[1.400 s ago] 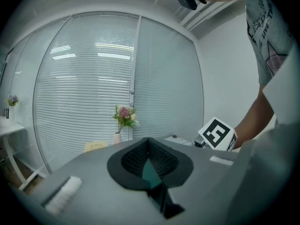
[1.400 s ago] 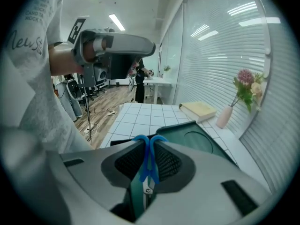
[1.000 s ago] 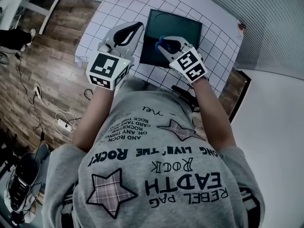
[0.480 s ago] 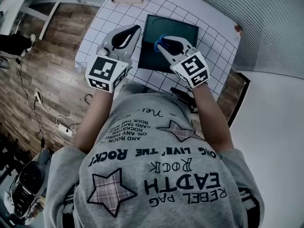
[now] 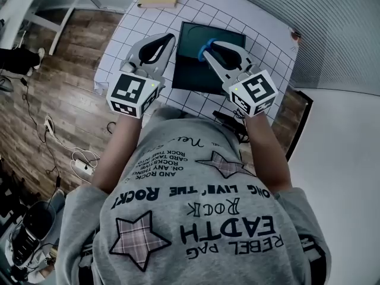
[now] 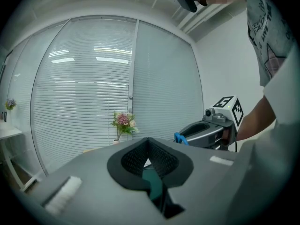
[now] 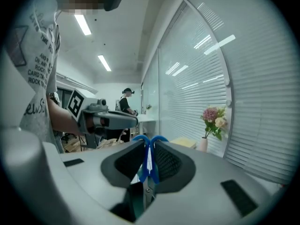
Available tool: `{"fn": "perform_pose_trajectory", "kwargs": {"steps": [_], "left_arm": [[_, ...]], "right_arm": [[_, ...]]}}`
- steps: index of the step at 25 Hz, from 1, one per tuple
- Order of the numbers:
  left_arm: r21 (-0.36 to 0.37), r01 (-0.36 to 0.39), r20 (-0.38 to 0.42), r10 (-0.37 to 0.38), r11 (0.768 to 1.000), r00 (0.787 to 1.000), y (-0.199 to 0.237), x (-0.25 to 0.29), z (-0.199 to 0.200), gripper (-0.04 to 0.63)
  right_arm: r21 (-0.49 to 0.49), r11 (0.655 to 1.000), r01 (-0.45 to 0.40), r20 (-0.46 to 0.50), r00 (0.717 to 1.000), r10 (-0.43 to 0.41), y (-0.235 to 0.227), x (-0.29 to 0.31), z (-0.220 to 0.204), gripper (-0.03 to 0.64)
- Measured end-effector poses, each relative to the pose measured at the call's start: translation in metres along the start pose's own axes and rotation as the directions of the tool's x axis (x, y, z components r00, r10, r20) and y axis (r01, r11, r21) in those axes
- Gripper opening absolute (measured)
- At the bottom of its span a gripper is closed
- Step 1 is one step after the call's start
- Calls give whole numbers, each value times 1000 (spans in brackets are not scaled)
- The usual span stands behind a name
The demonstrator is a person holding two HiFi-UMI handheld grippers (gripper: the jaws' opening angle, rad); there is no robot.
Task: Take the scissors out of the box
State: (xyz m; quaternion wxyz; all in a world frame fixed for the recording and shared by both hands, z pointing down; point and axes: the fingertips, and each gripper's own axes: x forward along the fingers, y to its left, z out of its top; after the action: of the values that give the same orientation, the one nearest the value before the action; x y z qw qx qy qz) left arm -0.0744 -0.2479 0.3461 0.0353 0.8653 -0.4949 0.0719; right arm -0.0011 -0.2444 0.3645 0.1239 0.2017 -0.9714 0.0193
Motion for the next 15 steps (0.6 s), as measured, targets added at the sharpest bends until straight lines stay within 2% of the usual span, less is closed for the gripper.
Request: {"fn": "perform_pose_trajectory", "kwargs": {"steps": [7,15], "left_arm": [[8,2,6,-2,1000,1000,0,-3,5,5],[17,1,22,-1,1000,1000,0,-9,14,5]], "right_arm": [[40,998,45,95,994,-48,-8,-25,35,78],[41,994,98,170,980,-103,-16,-54,68,78]]}}
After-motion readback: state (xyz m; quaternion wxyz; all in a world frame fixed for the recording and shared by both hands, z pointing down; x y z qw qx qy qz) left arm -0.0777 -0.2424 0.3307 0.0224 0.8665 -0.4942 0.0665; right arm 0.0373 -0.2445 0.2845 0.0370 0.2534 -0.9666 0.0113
